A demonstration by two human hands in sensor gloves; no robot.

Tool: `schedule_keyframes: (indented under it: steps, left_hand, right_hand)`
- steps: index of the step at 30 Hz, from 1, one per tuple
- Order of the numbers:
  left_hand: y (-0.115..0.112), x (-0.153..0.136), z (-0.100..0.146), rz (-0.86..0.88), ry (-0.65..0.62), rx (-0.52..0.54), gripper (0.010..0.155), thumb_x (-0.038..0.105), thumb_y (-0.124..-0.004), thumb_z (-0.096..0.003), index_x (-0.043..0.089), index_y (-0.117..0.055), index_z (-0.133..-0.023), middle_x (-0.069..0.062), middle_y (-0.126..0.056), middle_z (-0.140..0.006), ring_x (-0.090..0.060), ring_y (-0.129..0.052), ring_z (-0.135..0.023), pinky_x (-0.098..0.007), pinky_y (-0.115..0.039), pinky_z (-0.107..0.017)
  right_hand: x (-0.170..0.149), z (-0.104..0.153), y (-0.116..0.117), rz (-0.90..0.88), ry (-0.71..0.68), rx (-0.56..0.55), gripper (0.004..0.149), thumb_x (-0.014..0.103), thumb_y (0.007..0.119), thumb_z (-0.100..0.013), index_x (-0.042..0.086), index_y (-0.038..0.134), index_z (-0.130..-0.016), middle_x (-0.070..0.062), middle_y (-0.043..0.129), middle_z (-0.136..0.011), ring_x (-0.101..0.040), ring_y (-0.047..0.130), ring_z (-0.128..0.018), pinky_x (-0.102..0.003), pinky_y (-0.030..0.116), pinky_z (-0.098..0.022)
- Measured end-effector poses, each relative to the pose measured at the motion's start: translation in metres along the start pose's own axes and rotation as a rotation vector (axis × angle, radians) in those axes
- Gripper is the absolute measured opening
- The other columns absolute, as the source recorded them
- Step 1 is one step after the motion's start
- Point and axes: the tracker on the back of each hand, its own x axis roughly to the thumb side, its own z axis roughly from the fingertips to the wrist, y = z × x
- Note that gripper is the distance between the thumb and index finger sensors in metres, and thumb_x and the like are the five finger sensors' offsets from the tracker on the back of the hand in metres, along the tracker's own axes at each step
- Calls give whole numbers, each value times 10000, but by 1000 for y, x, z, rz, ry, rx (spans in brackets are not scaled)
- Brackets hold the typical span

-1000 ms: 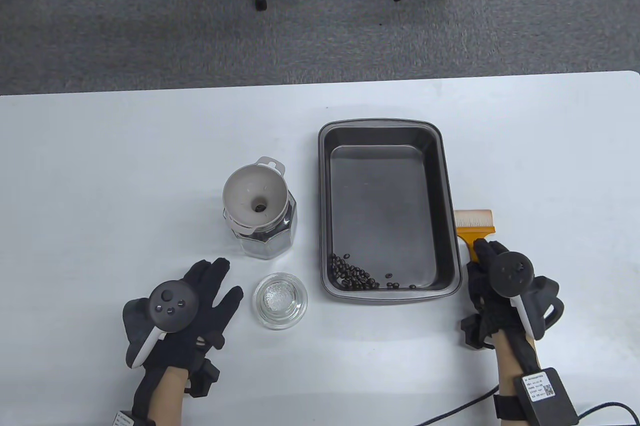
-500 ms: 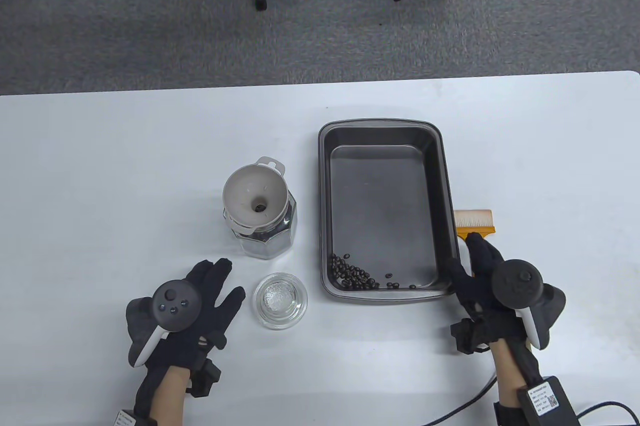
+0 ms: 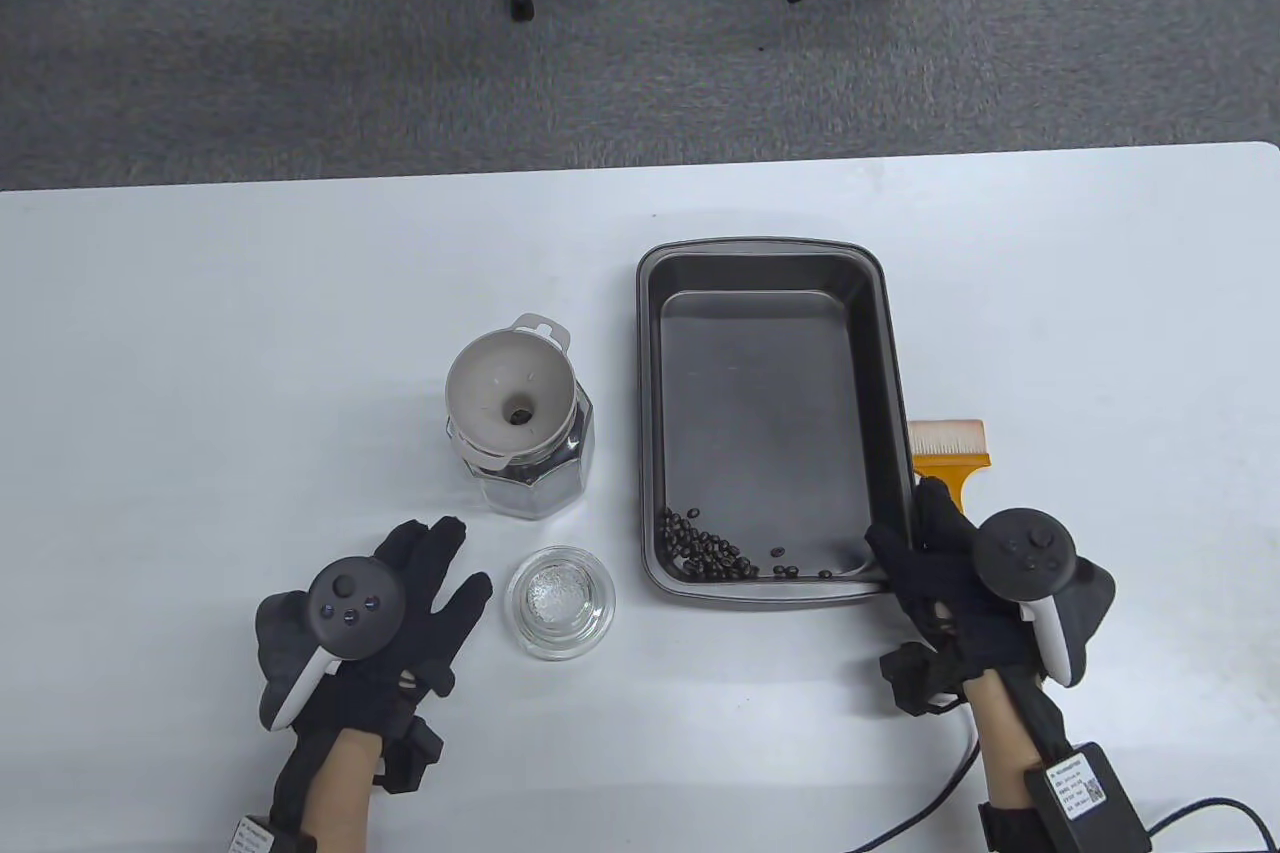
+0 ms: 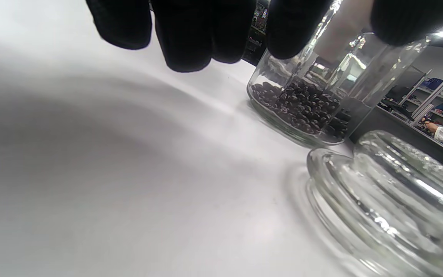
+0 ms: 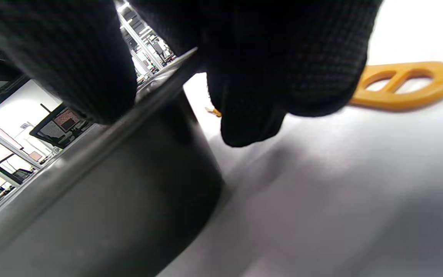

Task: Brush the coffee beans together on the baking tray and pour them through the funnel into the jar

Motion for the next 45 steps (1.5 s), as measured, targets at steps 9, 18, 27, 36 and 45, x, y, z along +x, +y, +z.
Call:
schedule_keyframes:
  steps: [9, 18, 27, 36, 45]
  left_hand:
    - [-1, 0, -2, -1, 1, -6, 707, 757, -666, -490, 426, -562, -1106, -38, -592, -1213, -349, -699, -1061, -569, -595, -774]
    - [-1, 1, -3, -4, 1, -9, 709, 758, -667, -488, 426, -563, -1106, -38, -594, -1213, -350, -700, -1060, -570, -595, -774]
    - [-1, 1, -3, -5, -1, -8, 708, 757, -667, -488, 427, -565, -1105, -37, -596, -1212, -349, -701, -1060, -569, -596, -773]
    - [-1, 0, -2, -4, -2, -5, 709, 758, -666, -489, 426, -562, -1107, -41, -595, -1212, -349, -702, -1059, -569, -597, -772]
    - [0, -2, -2, 24, -3, -7, 708, 758, -667, -488, 429, -558, -1106, -39, -592, -1214, -349, -701, -1060, -569, -597, -773]
  right_hand:
    - [1, -2, 11, 46, 54, -15, 572, 394, 976, -456, 350, 646, -921, -33, 968, -859, -64, 1109, -461, -193, 993, -236]
    - [6, -4, 16, -34, 86, -55, 412, 186, 988, -490, 305, 735, -793, -88, 1029, -715, -144, 1155, -399, -192, 1059, -195]
    - [5, -4, 15, -70, 98, -38, 359, 207, 961, -511, 291, 724, -768, -82, 1028, -699, -160, 1150, -405, -195, 1058, -194]
    - [7, 1, 12, -159, 67, -21, 358, 260, 907, -516, 280, 691, -801, -123, 983, -741, -239, 1135, -429, -220, 1064, -217]
    - [16, 6, 3, -225, 57, -38, 387, 257, 907, -517, 245, 666, -820, -157, 960, -744, -289, 1117, -383, -220, 1058, -208]
